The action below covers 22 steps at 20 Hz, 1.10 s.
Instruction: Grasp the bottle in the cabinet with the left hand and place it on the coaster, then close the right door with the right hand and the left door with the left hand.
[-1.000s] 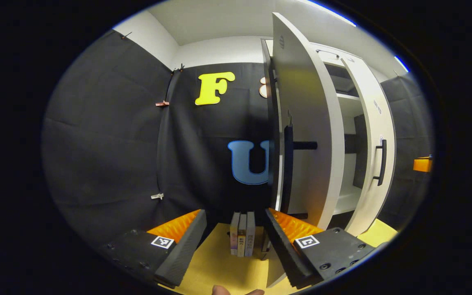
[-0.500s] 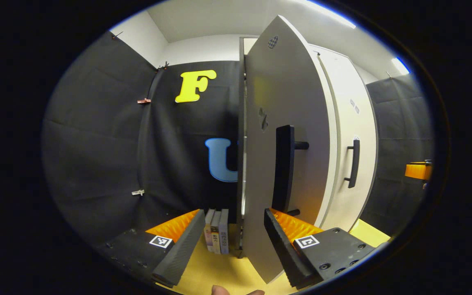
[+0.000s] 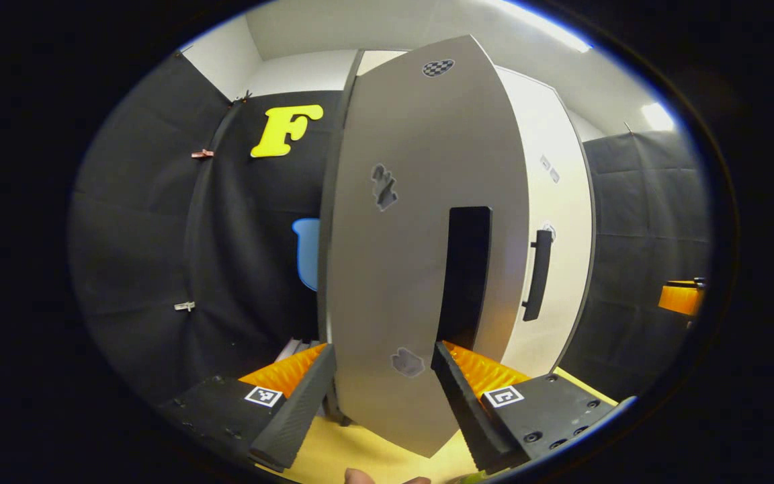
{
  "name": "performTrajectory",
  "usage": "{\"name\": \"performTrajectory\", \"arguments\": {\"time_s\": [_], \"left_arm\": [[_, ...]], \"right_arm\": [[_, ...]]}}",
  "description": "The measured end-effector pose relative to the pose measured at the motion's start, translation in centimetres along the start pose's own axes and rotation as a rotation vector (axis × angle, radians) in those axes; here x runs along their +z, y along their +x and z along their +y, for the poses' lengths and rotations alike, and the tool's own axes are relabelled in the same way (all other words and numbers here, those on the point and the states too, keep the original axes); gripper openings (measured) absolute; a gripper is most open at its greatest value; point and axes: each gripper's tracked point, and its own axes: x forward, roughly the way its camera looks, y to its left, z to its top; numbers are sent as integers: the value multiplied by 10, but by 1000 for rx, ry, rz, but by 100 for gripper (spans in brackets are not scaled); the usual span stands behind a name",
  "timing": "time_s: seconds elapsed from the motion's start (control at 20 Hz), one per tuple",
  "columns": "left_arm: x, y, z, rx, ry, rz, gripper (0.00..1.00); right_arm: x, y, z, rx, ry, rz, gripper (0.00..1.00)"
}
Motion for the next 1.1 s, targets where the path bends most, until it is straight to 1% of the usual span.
{"name": "performTrajectory", "arguments": {"time_s": [0.05, 0.1, 0.35, 0.65, 0.7, 0.8, 0.85, 0.9, 0.95, 1.05, 1.1], "left_arm": [[0, 4, -6, 3, 1, 2, 89], [1, 9, -10, 4, 6, -1, 93], [0, 26, -25, -14, 10, -5, 93], [2, 44, -35, -22, 15, -2, 93], [2, 48, -37, -23, 18, -3, 89], [1, 53, -41, -26, 17, -5, 89], [0, 55, -43, -29, 16, -4, 93], [1, 57, -45, -31, 14, -4, 93], [0, 59, -45, -34, 13, -5, 90], [2, 62, -46, -37, 13, -4, 90], [4, 65, -42, -37, 13, -6, 94]], "right_arm": [[-1, -1, -5, -3, 0, 2, 96], [-1, -1, -9, -6, 1, 5, 96], [-5, 5, -22, -17, -13, 16, 96], [-9, 17, -21, -3, -30, 25, 96], [-10, 19, -21, 0, -30, 28, 96], [-10, 22, -21, 1, -36, 27, 96], [-10, 24, -23, 0, -42, 25, 96], [-10, 26, -23, 4, -46, 25, 96], [-10, 29, -23, 5, -48, 27, 96], [-11, 33, -23, 9, -43, 29, 96], [-10, 35, -22, 11, -41, 27, 96]]}}
